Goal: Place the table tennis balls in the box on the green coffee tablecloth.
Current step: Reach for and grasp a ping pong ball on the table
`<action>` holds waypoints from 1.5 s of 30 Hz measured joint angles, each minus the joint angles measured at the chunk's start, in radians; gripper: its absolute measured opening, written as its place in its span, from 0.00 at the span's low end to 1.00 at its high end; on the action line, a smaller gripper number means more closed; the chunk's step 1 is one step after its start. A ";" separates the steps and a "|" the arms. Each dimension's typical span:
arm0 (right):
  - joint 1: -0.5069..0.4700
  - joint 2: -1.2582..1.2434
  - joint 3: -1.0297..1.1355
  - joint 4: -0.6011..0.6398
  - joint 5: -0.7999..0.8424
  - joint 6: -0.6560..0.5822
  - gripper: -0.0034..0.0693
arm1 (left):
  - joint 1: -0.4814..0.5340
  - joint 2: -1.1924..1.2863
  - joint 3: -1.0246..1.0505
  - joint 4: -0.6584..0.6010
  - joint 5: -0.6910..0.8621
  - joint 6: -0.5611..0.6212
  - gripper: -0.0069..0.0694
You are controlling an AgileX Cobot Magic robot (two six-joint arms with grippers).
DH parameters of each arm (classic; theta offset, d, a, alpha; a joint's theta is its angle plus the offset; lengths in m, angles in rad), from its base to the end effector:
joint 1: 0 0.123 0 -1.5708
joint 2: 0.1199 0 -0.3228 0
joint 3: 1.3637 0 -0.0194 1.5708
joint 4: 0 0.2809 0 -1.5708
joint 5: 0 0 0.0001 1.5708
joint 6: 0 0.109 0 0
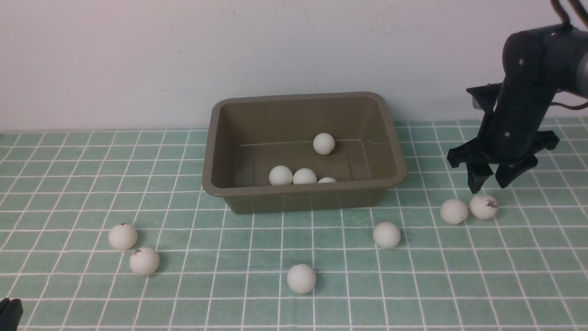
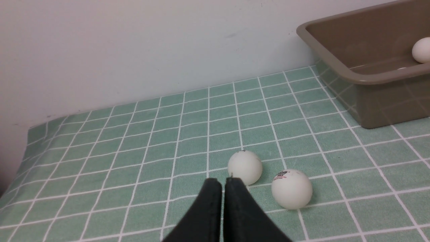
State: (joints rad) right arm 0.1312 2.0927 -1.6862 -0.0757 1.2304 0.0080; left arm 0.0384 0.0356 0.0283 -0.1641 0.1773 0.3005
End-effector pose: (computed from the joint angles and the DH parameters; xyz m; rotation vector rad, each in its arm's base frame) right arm 0.4653 0.0536 0.2031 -0.2298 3.1052 -0.1090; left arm 0.0692 -0.0005 0.1824 0.1079 1.7202 0.1063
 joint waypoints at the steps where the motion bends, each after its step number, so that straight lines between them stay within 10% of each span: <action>1: 0.000 0.000 0.000 -0.003 0.000 0.000 0.54 | 0.000 0.000 0.000 0.000 0.000 0.000 0.09; 45: 0.000 0.080 0.000 -0.003 -0.006 -0.001 0.54 | 0.000 0.000 0.000 0.000 0.000 0.000 0.09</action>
State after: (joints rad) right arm 0.1312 2.1727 -1.6862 -0.0783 1.2242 0.0068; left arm 0.0384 0.0356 0.0283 -0.1641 0.1773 0.3005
